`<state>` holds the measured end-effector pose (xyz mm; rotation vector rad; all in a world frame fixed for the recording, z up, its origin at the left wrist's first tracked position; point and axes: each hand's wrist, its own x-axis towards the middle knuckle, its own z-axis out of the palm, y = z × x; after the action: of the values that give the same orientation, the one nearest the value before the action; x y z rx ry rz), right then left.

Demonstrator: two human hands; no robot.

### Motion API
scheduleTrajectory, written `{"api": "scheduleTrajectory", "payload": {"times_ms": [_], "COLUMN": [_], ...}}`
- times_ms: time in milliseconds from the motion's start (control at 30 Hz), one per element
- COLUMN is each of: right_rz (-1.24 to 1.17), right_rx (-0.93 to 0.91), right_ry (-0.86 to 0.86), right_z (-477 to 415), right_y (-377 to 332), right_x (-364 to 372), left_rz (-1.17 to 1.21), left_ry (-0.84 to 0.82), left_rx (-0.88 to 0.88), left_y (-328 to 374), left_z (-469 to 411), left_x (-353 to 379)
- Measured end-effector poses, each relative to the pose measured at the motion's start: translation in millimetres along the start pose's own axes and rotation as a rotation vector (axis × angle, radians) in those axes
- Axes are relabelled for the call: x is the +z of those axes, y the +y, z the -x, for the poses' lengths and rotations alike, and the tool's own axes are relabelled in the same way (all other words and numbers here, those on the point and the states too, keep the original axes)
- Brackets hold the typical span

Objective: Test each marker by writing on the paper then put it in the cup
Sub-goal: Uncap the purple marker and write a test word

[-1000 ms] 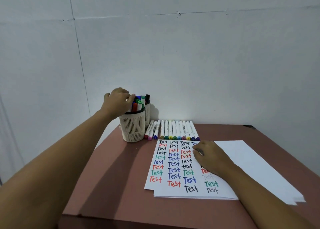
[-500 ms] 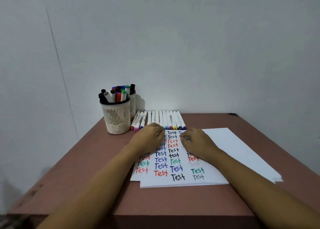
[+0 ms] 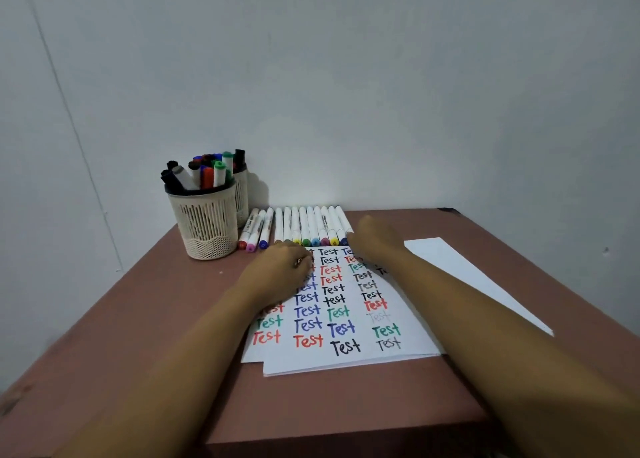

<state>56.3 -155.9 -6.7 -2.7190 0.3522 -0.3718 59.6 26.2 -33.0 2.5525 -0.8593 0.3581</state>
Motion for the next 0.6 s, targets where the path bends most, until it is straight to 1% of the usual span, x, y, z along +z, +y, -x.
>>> {"api": "scheduleTrajectory", "payload": {"times_ms": [100,200,267,333,400,467,600], "right_rz": [0.024,-0.021,-0.123,-0.282,-0.414,-0.502,-0.647], "right_rx": [0.033,0.114,0.168,0.203,0.202,0.177,0.118], "right_ry": [0.020,0.042,0.091,0.186,0.304,0.381,0.388], "right_z": [-4.5,-10.3,-11.8,-9.9,-6.2,0.4,23.4], "right_y": [-3.3,-1.1,0.5,2.2,6.0,11.1,19.7], "right_x": [4.2,11.9,12.0,6.4,-1.6,-9.4,-28.0], "left_rz": [-0.017,-0.022,-0.020,-0.019,-0.026,-0.027,0.001], "left_ry": [-0.013,-0.020,-0.009,0.010,0.027,0.044,0.114], "left_rx": [0.003,0.003,0.005,0.009,0.006,0.000,0.019], "left_y": [-0.3,-0.3,0.6,1.8,2.8,3.6,6.2], "left_z": [-0.6,-0.1,0.6,1.0,1.1,1.4,2.5], "left_x": [-0.5,-1.0,-2.2,-3.7,-5.0,-5.7,-4.8]}}
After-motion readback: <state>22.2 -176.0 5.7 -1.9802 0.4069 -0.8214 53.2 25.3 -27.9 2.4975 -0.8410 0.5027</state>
